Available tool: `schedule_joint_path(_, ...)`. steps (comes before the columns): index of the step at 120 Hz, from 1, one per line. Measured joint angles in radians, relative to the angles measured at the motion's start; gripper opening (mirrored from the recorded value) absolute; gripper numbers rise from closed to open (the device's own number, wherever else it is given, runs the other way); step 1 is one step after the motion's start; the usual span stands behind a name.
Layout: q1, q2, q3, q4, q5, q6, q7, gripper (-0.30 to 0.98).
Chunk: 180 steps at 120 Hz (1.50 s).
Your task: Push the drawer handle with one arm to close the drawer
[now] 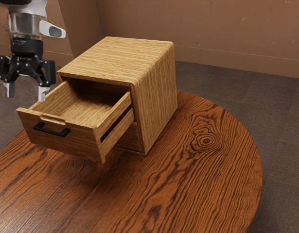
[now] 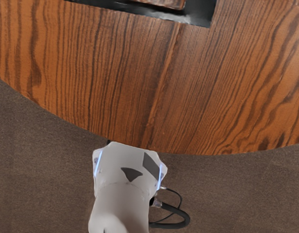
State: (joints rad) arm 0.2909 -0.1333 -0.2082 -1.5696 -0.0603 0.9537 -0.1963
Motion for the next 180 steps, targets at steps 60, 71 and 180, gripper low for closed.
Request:
schedule_joint_path(60, -0.174, -0.281, 0.117, -0.383, 0.045, 0.440, -0.243, 0.57)
schedule_joint_path(71, -0.164, -0.407, 0.119, -0.590, 0.091, 0.535, -0.200, 0.34)
schedule_joint_path(180, -0.145, -0.356, 0.122, -0.845, 0.177, 1.114, 0.081, -0.10)
